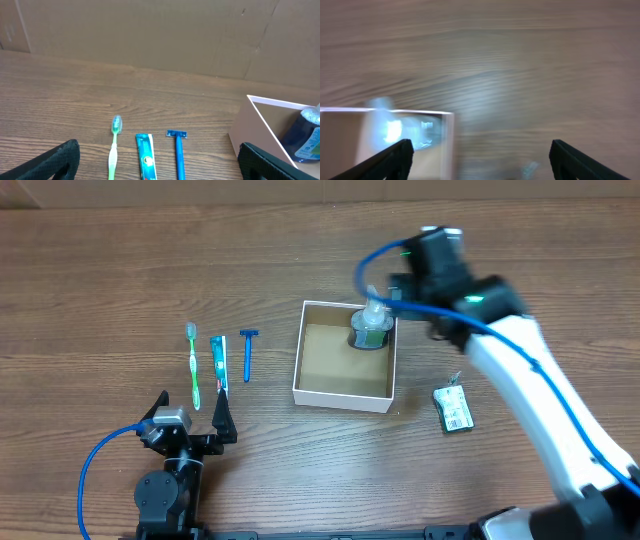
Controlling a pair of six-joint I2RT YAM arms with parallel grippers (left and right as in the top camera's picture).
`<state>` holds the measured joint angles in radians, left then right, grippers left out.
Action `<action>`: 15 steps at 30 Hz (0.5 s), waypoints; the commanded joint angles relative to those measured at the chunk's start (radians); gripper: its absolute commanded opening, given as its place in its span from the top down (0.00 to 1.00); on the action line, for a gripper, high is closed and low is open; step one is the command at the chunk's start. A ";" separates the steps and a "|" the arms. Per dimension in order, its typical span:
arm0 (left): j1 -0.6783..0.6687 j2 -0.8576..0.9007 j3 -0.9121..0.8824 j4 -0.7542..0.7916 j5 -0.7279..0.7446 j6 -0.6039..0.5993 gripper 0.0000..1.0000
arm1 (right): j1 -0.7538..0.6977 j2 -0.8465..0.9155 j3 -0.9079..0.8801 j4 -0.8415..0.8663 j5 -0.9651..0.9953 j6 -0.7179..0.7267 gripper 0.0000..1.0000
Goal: Pack container
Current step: 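Open the right gripper and withdraw it from the bottle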
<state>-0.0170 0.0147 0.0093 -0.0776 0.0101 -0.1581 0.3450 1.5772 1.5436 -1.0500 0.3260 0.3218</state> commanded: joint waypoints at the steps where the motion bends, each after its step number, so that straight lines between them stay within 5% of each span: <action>1: 0.004 -0.010 -0.005 0.001 -0.003 -0.014 0.00 | -0.090 -0.031 0.026 -0.105 0.014 0.046 0.07; 8: 0.004 -0.010 -0.005 0.001 -0.003 -0.014 0.00 | -0.157 -0.030 -0.063 -0.147 -0.139 -0.010 0.09; 10: 0.004 -0.010 -0.005 0.001 -0.003 -0.014 0.00 | -0.140 -0.030 -0.118 -0.106 -0.179 -0.034 0.20; 14: 0.004 -0.010 -0.005 0.001 -0.003 -0.014 0.00 | -0.134 -0.029 -0.247 -0.003 -0.197 -0.006 0.74; 15: 0.004 -0.010 -0.005 0.001 -0.003 -0.014 0.00 | -0.134 -0.029 -0.279 0.026 -0.198 0.000 0.79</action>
<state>-0.0170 0.0147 0.0090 -0.0772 0.0101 -0.1581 0.2066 1.5494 1.3510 -1.0832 0.1600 0.3073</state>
